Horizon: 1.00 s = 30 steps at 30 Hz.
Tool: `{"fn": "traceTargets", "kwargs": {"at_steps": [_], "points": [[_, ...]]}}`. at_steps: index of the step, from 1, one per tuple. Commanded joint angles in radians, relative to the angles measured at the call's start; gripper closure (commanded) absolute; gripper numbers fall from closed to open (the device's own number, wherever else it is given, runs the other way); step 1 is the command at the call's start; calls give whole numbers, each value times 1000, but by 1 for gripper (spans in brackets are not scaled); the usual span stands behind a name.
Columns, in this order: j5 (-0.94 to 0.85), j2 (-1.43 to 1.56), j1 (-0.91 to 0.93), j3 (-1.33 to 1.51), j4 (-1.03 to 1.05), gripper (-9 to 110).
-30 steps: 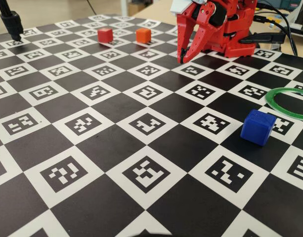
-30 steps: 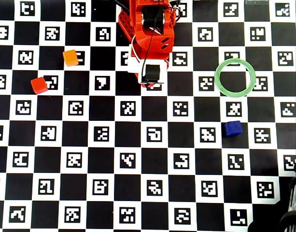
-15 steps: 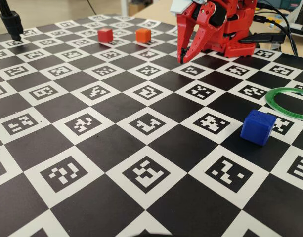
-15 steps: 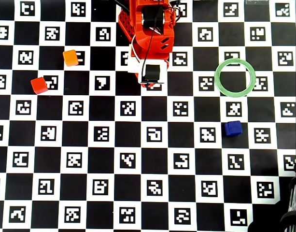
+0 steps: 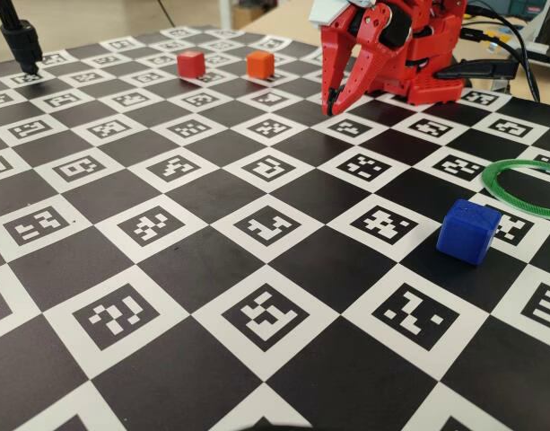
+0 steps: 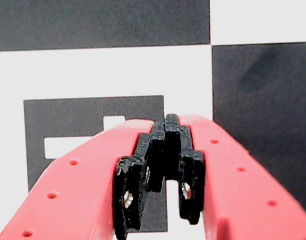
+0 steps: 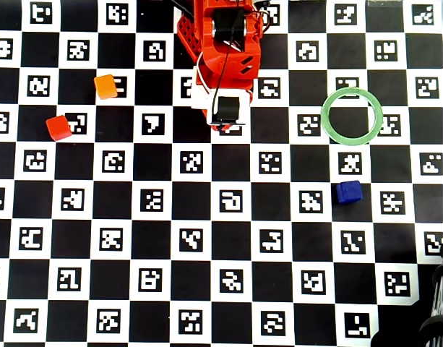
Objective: Grab the red cube then put it in the green circle then put the blue cube on top and finally the orange cube on top
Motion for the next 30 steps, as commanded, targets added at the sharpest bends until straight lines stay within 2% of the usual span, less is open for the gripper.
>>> {"fn": "traceTargets", "kwargs": {"at_steps": [1, 9, 13, 21, 30], "points": [[-3, 49, 8, 49, 103, 107], [35, 49, -18, 49, 98, 107], [204, 48, 2, 17, 86, 107], [362, -368, -5, -497, 140, 107], [463, -778, -3, -1015, 321, 107]]}}
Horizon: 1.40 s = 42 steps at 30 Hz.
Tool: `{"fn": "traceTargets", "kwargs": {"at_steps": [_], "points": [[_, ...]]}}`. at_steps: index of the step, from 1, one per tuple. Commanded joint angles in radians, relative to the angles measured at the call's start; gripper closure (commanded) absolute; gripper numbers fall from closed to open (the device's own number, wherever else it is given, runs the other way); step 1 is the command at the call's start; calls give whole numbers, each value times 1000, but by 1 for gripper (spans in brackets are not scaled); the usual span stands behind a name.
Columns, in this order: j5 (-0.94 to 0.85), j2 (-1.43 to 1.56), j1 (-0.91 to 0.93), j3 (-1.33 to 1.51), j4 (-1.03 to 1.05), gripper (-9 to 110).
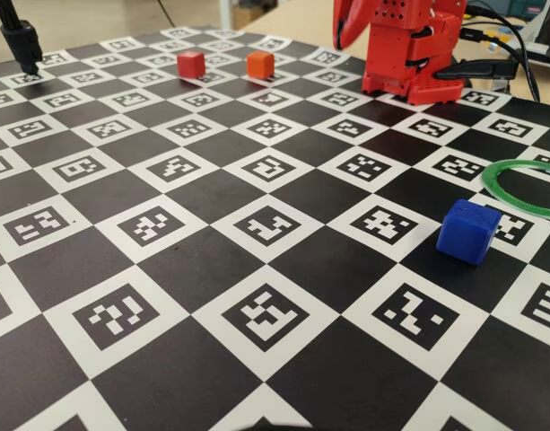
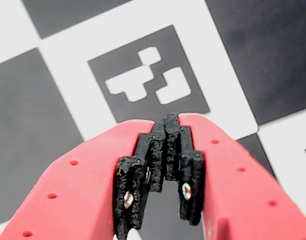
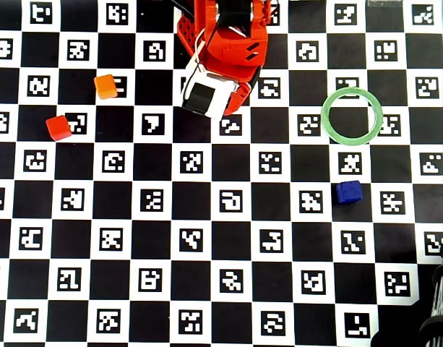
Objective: Grab the red cube then put it in the green circle then put the blue cube on top and finally the orange cube on top
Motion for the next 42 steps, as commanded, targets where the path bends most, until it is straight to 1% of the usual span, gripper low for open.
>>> {"fn": "traceTargets", "kwargs": {"at_steps": [1, 10, 14, 20, 23, 27, 31, 37, 42], "points": [[37, -135, 6, -238, 61, 106], [129, -420, 100, -611, 225, 103], [196, -545, 163, -778, 302, 99], [302, -699, 345, -980, 302, 89], [252, -767, 451, -1039, 302, 85], [199, -856, 597, -1092, 302, 82], [152, -937, 723, -1131, 302, 77], [60, -1088, 884, -1227, 290, 71], [5, -1233, 985, -1367, 301, 65]]}}
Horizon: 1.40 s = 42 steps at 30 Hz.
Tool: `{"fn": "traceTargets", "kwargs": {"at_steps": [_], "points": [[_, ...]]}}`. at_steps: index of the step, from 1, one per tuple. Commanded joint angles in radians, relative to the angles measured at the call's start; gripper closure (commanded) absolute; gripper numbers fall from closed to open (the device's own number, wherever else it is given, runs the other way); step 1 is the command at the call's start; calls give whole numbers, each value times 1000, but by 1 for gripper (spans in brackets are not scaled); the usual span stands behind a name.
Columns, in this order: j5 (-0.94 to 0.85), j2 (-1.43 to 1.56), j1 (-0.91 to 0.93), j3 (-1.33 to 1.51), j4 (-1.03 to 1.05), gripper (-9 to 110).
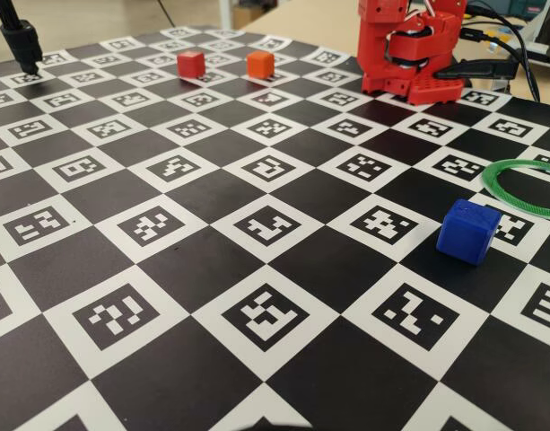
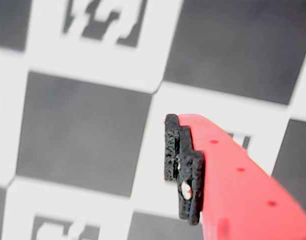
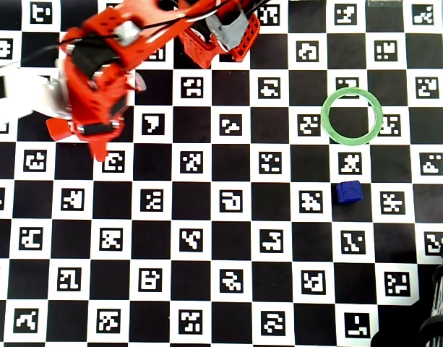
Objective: Grab the red cube then put it in the green circle then put the blue cube on top and finally the orange cube on top
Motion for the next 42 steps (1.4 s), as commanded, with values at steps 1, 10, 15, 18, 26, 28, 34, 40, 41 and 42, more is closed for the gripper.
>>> {"fn": "traceTargets", "kwargs": {"at_steps": [1, 10, 15, 18, 26, 28, 34, 40, 41, 42], "points": [[-35, -48, 78, -156, 95, 65], [-101, -169, 156, -206, 81, 60], [-126, -218, 184, -213, 54, 59], [-138, -238, 193, -195, 29, 59], [-184, -284, 218, -14, -179, 59], [-189, -298, 222, 18, -218, 59], [-201, -330, 230, 43, -256, 59], [-207, -365, 239, 66, -311, 59], [-209, -368, 241, 77, -324, 59], [-209, -370, 242, 87, -336, 59]]}}
